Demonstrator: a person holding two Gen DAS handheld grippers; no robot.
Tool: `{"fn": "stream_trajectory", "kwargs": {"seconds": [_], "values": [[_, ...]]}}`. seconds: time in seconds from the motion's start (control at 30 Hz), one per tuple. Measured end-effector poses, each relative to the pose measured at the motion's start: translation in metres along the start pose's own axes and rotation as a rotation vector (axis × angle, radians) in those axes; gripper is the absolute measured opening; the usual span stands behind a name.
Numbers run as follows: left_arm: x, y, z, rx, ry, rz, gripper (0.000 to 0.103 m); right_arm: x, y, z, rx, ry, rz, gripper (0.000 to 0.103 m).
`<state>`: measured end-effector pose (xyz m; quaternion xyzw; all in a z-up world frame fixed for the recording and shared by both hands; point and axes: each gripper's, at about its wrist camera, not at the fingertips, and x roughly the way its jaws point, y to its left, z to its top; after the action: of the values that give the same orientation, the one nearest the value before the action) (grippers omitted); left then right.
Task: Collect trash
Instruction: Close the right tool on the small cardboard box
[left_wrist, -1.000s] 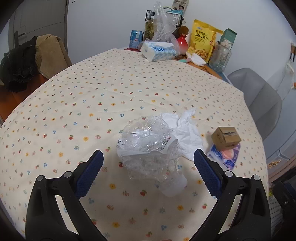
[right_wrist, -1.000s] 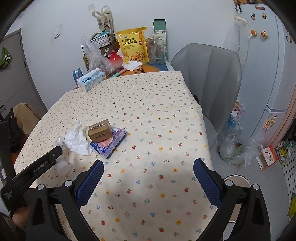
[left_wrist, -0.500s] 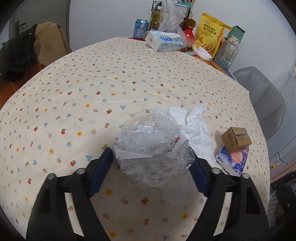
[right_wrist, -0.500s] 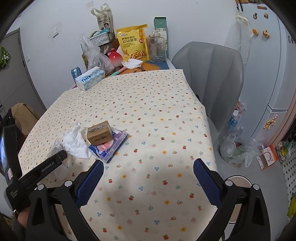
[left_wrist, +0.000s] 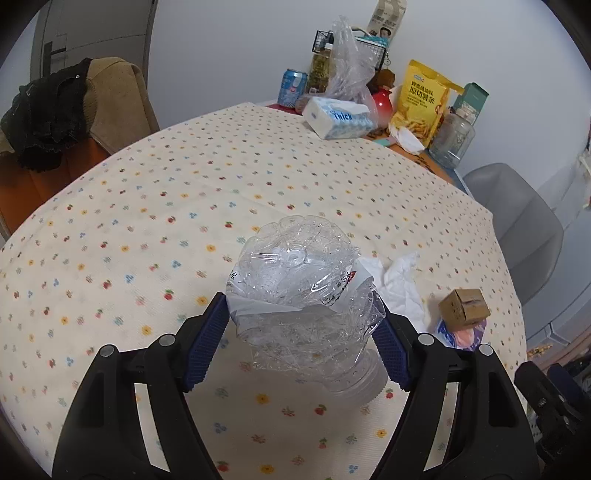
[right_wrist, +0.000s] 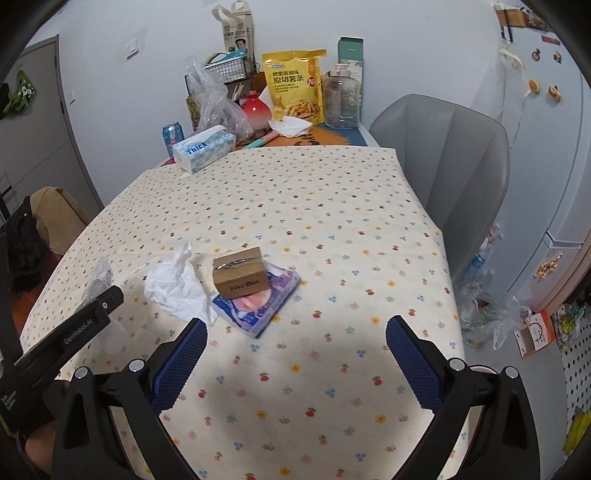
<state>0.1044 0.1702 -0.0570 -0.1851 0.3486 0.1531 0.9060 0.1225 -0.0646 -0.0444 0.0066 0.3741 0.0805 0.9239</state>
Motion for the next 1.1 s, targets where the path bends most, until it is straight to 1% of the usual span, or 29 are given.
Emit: {"fn": "stream_trajectory", "kwargs": {"seconds": [0.23,0.37,0.6,0.73,0.83,0.87,0.93,0.97,1.0,1.1], "values": [[-0.001,0.014,0.01,-0.015,-0.03,0.022,0.075,0.016,0.021,0.013,-0.032,0.008,0.007,0.094],[0.003,0.019,0.013,-0.01,-0.039,0.04,0.075,0.032,0.025,0.018,-0.03,0.029,0.016,0.089],[0.018,0.026,0.018,-0.019,-0.025,0.066,0.075,0.056,0.033,0.025,-0.048,0.052,0.011,0.088],[0.025,0.025,0.021,-0.01,-0.02,0.102,0.075,0.065,0.037,0.028,-0.055,0.051,0.005,0.088],[0.033,0.026,0.021,-0.007,-0.006,0.126,0.075,0.072,0.039,0.03,-0.056,0.053,0.002,0.085],[0.035,0.026,0.022,-0.006,0.001,0.134,0.075,0.074,0.039,0.03,-0.056,0.056,0.001,0.081],[0.038,0.026,0.022,-0.008,0.014,0.135,0.075,0.081,0.038,0.029,-0.057,0.076,0.011,0.07],[0.039,0.027,0.022,-0.008,0.015,0.14,0.075,0.083,0.038,0.028,-0.056,0.088,0.017,0.052],[0.038,0.026,0.022,-0.005,0.013,0.142,0.075,0.085,0.036,0.027,-0.048,0.103,0.031,0.047],[0.037,0.024,0.021,0.005,0.004,0.146,0.075,0.074,0.035,0.026,-0.038,0.073,0.03,0.047]]}}
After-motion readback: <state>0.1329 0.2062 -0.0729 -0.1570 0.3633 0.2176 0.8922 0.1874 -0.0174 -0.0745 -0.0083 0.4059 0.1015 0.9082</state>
